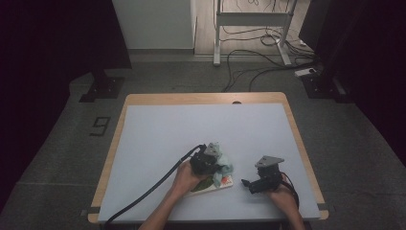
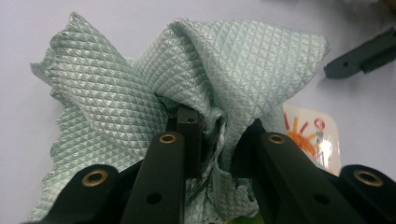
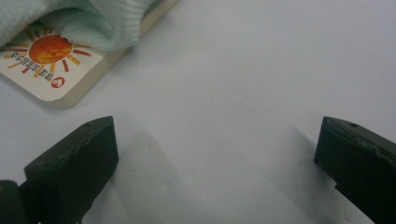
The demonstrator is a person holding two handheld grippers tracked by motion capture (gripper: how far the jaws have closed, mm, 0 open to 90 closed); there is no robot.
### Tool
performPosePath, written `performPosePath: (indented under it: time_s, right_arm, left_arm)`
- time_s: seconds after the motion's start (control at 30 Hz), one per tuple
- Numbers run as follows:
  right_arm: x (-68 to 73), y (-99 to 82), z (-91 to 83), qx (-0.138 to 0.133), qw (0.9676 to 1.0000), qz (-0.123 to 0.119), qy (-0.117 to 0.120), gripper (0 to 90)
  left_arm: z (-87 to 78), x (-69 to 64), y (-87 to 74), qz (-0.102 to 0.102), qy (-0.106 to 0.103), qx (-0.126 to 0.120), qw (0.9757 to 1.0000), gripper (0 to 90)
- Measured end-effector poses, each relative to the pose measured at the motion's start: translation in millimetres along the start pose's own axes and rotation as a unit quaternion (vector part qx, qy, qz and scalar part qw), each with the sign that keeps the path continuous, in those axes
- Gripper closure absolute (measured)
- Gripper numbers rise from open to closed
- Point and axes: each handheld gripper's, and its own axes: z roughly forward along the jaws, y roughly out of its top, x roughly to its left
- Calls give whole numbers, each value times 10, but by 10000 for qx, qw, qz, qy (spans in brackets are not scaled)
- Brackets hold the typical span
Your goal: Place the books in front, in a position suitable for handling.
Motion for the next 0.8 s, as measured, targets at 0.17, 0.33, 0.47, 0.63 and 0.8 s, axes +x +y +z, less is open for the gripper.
performPosePath:
  time_s: [0.17, 0.33, 0.47, 0.63, 0.8]
  right_arm:
    - [1, 1, 0, 1, 10000, 6, 2, 0]
    - [1, 0, 0, -3, 10000, 7, 1, 0]
    - [1, 0, 0, -3, 10000, 7, 2, 0]
    - [1, 0, 0, -3, 10000, 8, 1, 0]
    - [1, 0, 0, -4, 10000, 7, 1, 0]
  left_arm:
    - [-104, 44, -103, -71, 25, -2, 10000, 779]
    - [-195, 83, -194, -146, 53, -2, 9999, 778]
    - [-279, 113, -273, -190, 100, 9, 9998, 778]
    - [-393, 140, -389, -299, 173, -7, 9994, 778]
    - [-490, 159, -490, -390, 234, -26, 9990, 776]
